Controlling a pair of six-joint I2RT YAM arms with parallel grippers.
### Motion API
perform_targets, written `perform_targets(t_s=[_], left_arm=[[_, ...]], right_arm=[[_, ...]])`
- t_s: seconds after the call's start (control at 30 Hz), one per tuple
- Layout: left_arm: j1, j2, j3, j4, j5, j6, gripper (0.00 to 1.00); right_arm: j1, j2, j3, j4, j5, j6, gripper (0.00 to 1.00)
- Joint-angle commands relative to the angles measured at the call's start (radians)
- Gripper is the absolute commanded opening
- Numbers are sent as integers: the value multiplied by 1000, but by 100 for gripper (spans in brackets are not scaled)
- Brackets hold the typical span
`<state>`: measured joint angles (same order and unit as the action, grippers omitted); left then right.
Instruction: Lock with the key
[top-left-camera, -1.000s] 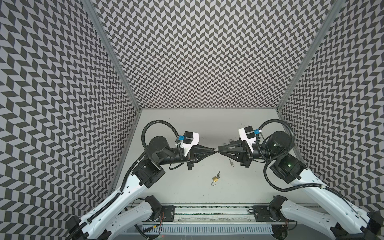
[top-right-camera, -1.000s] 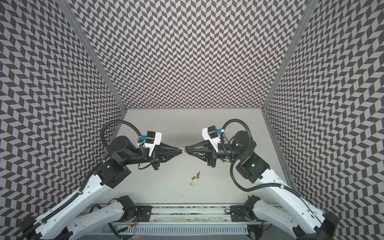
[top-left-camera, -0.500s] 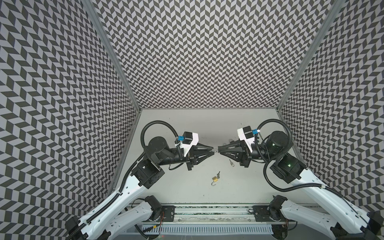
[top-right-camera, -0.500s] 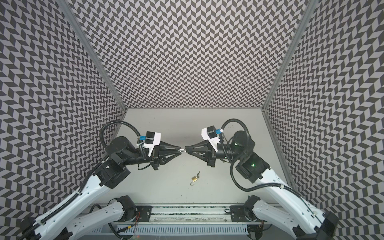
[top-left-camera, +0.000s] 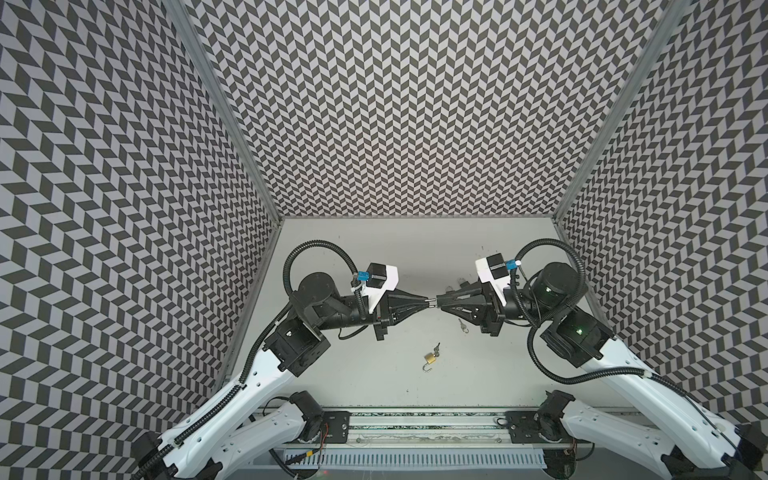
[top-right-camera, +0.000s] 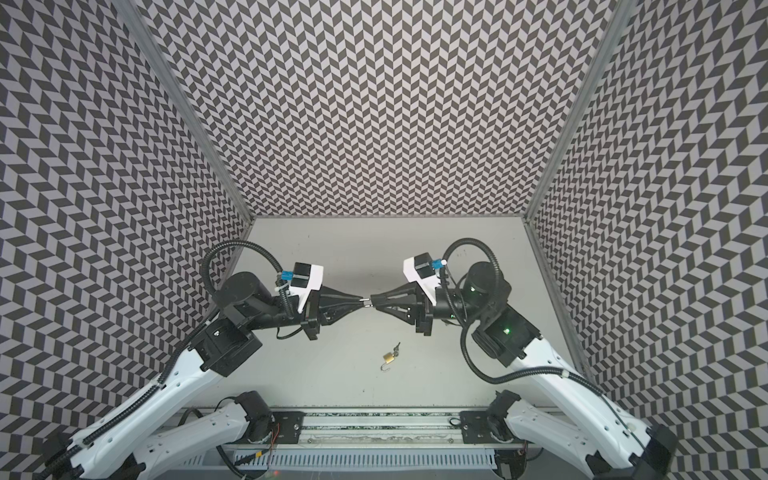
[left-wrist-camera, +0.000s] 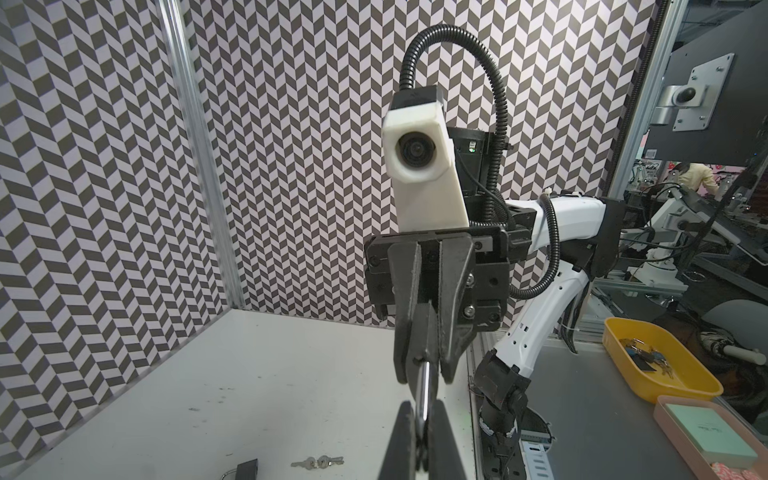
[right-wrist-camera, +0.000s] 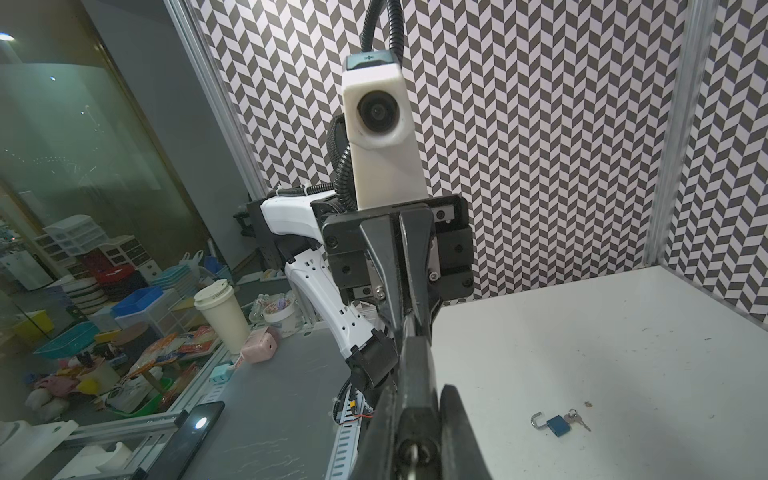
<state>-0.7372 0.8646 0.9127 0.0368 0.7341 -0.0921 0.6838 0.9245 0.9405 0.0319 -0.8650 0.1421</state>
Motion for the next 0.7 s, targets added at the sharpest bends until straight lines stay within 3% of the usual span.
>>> perform_targets(t_s=[0.0,0.3,0.53,0.67], left_arm=[[-2,4,16,0,-2,2,0],[-7,49,43,-24,33,2,0],[-122,149,90,-38,5,38,0],[-127,138,63,-29,-24,37,0]], right_arm=[[-3,-26,-6,81,-14,-20,0],[16,11,23,22,-48,-66,0],[54,61,41,10,-31,-90,0],[54,33,33,6,-3,-98,0]])
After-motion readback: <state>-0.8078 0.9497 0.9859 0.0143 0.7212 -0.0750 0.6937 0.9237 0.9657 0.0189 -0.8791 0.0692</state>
